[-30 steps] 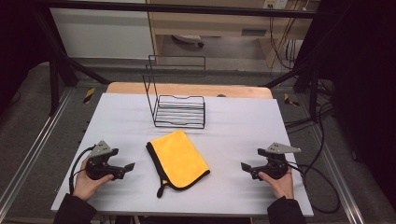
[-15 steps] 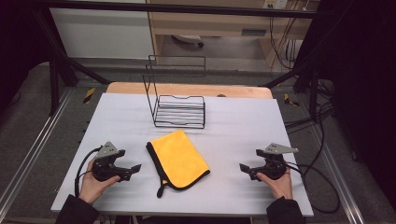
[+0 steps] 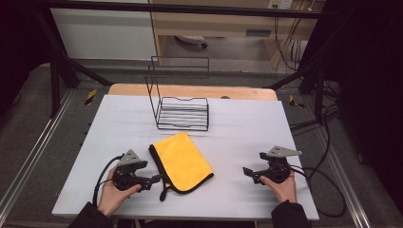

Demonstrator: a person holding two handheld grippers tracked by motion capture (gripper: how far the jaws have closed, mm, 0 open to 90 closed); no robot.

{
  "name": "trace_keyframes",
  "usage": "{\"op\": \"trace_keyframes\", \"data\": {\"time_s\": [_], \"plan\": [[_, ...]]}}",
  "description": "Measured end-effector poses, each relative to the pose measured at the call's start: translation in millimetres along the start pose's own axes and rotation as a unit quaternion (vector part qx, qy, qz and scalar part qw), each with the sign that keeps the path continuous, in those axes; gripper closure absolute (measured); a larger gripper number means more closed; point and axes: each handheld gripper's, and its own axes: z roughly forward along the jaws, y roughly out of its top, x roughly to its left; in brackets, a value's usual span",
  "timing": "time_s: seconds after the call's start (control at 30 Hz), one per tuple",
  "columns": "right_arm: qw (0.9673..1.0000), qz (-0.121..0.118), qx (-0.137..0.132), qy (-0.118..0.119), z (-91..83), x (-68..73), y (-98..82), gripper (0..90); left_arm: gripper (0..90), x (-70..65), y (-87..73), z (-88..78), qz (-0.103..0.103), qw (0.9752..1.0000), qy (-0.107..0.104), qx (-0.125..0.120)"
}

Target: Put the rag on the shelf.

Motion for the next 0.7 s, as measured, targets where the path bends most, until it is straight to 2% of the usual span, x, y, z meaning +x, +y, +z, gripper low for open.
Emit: {"op": "trace_keyframes", "data": {"time_s": [0.13, 0.4, 0.43, 0.7], "plan": [[1.0000, 0.001, 0.002, -0.001, 1.0, 0.3, -0.1, 1.3, 20.2, -10.6, 1.6, 11.4, -0.012, 0.9999, 0.007, 0.008], [1.0000, 0.001, 0.003, 0.000, 1.8, 0.6, -0.1, 1.3, 26.1, -23.5, 0.9, 26.2, -0.029, 0.9991, 0.017, 0.026], [1.0000, -0.001, 0.002, 0.000, 2.0, 0.8, 0.1, 1.3, 27.5, -26.2, 0.1, 28.8, -0.041, 0.9987, 0.018, 0.023], [1.0000, -0.003, 0.002, 0.003, 3.4, 3.9, 1.8, 1.4, 32.9, -30.9, -3.1, 35.1, -0.060, 0.9973, 0.032, 0.026]]}}
